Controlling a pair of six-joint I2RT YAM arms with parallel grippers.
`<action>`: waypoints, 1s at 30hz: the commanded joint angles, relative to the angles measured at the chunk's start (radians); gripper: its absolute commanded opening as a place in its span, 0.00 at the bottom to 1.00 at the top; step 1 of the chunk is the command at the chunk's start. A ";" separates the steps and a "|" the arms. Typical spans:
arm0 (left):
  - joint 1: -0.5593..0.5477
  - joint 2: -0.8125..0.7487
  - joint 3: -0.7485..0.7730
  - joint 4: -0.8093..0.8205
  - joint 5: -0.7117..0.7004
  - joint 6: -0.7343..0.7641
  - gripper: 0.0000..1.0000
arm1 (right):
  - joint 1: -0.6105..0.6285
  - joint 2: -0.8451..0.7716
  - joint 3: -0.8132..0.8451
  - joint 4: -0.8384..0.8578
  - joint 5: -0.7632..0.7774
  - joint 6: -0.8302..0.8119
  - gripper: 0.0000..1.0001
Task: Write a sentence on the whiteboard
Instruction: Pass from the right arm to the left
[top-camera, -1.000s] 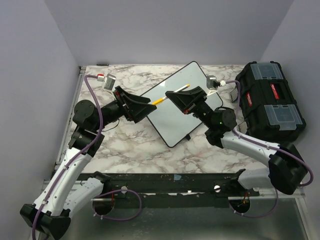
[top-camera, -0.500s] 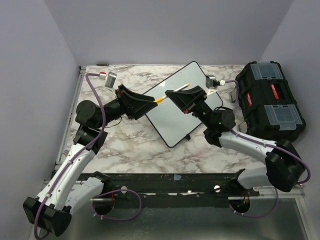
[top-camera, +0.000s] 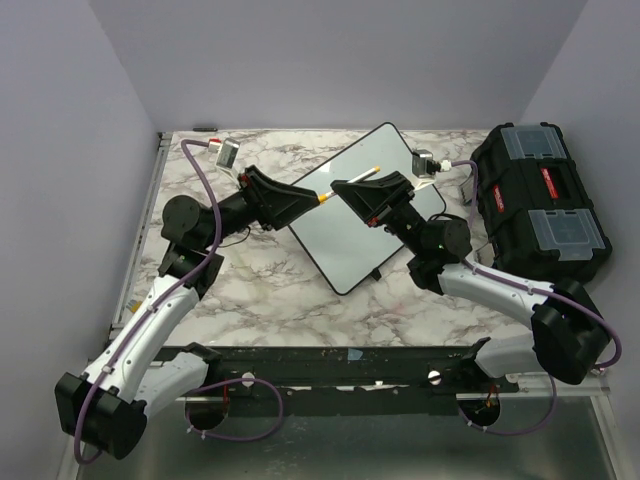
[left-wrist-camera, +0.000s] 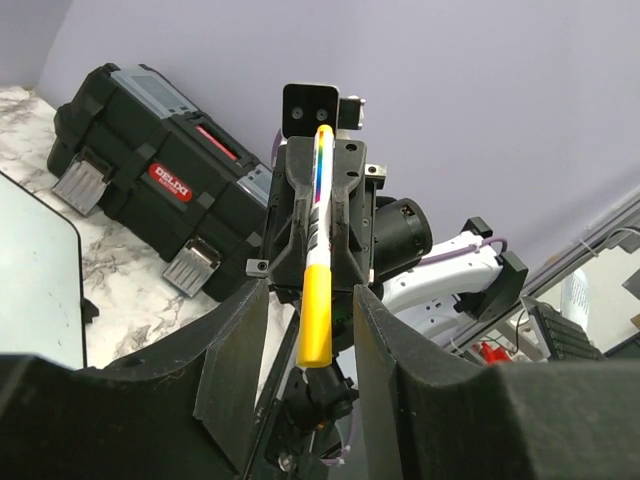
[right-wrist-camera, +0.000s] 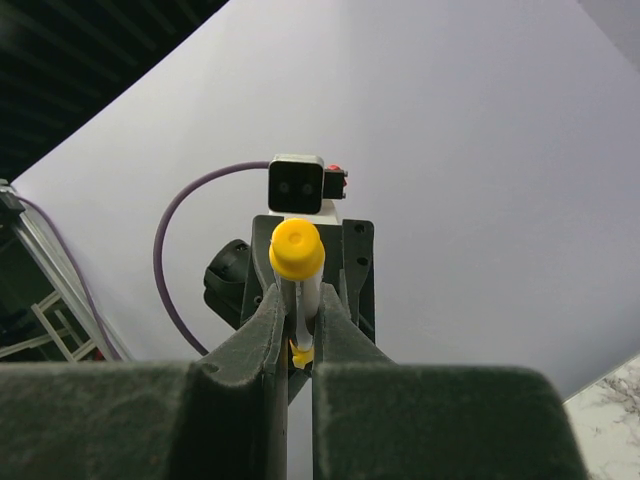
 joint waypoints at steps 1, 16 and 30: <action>-0.004 0.018 -0.011 0.105 0.032 -0.049 0.41 | 0.005 -0.019 0.000 0.032 0.010 -0.020 0.01; -0.049 0.056 -0.006 0.139 0.012 -0.071 0.36 | 0.006 -0.032 -0.016 0.032 0.020 -0.041 0.01; -0.052 0.071 0.089 -0.006 0.065 -0.004 0.00 | 0.005 -0.116 -0.042 -0.148 0.023 -0.059 0.56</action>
